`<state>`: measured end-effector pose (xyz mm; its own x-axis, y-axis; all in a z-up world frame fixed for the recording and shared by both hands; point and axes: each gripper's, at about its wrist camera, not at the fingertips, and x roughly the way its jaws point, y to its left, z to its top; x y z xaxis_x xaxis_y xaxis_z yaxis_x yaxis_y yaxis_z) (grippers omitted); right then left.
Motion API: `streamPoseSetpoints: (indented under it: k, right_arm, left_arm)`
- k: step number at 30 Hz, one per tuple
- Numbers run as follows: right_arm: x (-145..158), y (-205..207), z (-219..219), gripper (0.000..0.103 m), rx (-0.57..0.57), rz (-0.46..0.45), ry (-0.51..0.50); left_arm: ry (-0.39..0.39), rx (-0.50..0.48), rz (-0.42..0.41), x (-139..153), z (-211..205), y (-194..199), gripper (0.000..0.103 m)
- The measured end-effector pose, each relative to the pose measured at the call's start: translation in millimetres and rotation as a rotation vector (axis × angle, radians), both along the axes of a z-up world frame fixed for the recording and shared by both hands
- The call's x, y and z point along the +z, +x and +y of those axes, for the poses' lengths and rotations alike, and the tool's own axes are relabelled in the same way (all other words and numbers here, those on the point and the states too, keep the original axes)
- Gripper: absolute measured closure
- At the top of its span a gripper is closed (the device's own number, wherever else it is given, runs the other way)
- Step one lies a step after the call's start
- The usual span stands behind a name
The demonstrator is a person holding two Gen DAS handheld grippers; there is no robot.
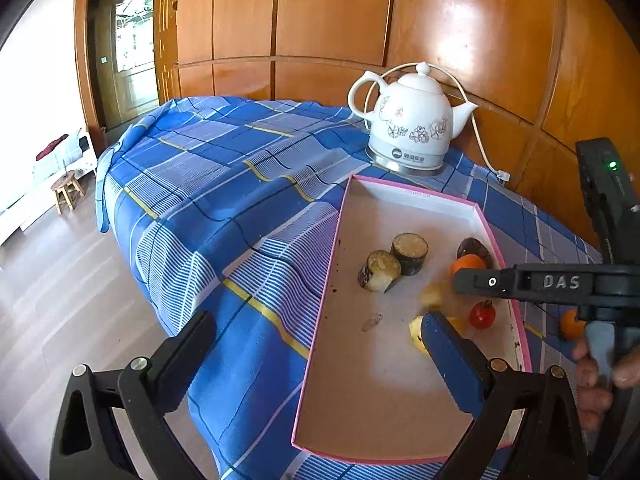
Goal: Organize fruits
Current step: 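Carry the small yellow ball into the pink tray and open the right gripper, then grasp the dark lumpy tuber with the left gripper while the right reaches toward the orange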
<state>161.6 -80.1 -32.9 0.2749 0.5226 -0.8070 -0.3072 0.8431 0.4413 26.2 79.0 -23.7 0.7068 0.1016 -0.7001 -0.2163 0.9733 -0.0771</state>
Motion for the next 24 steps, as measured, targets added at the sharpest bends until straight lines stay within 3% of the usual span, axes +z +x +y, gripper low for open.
streamPoseSetpoints:
  k: [9, 16, 24]
  right_arm:
    - [30.8, -37.1, -25.3, 0.068, 0.015, -0.148, -0.101]
    - [29.0, -64.5, -63.0, 0.068, -0.023, -0.170, -0.166]
    - [24.4, -82.7, -112.5, 0.067, -0.092, -0.165, -0.218]
  left_arm:
    - [-0.010, -0.046, -0.011, 6.0, -15.2, -3.0, 0.000]
    - [-0.020, -0.099, -0.025, 13.5, -29.5, -6.3, 0.000]
    - [0.022, -0.144, -0.027, 17.9, -50.6, -9.9, 0.000]
